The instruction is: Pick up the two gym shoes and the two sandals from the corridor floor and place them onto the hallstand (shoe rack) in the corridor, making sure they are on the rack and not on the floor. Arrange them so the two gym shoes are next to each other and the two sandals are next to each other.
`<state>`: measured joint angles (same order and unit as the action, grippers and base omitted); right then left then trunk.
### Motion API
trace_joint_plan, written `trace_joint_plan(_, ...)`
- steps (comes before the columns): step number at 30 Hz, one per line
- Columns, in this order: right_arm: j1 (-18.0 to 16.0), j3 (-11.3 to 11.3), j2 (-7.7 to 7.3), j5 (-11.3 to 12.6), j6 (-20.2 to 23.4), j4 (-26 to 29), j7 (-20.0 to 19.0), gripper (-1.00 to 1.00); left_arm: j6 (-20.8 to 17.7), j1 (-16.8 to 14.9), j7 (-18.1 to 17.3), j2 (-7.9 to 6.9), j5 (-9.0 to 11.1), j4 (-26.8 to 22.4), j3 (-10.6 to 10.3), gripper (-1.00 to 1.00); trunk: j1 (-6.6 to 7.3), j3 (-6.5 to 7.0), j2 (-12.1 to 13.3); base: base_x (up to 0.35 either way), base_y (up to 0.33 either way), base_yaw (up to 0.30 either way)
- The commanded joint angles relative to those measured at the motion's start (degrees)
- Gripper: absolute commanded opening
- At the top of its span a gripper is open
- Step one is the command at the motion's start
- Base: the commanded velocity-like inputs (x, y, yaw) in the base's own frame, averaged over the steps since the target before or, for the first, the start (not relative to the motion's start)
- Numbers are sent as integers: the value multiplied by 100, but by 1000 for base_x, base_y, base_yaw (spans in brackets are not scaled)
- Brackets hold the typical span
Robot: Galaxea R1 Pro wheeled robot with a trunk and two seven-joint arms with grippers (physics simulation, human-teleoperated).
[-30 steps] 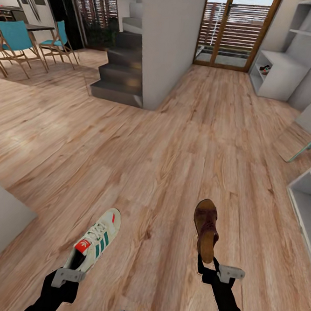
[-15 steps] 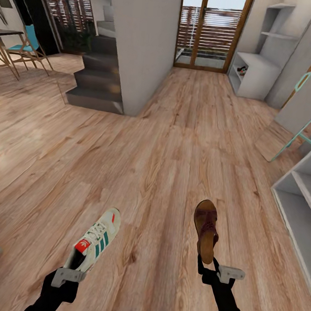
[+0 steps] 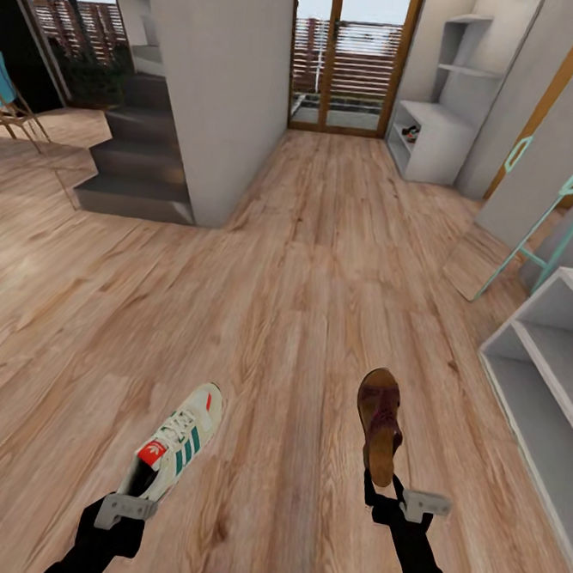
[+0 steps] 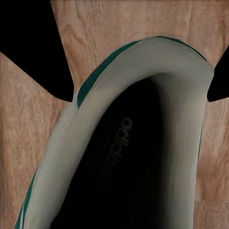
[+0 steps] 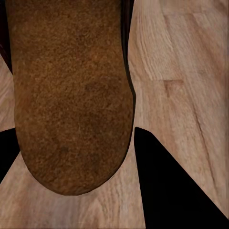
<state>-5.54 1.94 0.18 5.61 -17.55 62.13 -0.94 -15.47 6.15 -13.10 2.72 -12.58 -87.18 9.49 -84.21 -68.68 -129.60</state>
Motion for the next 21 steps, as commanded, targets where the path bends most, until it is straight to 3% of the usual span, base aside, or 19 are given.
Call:
trace_joint_plan(1,-1,-1,0,19,2,-6,-3,-100,0,0,-8,0,1,-1,0,-100,0,7,0,330,0,-194)
trace_joint_plan(14,0,-5,9,19,2,-227,-3,-100,0,2,-8,0,1,-1,0,-100,0,97,0,330,0,-182)
trace_joint_plan(21,0,-7,9,14,-1,-229,-3,-100,0,2,-8,0,1,-1,0,-100,0,110,0,330,0,-27)
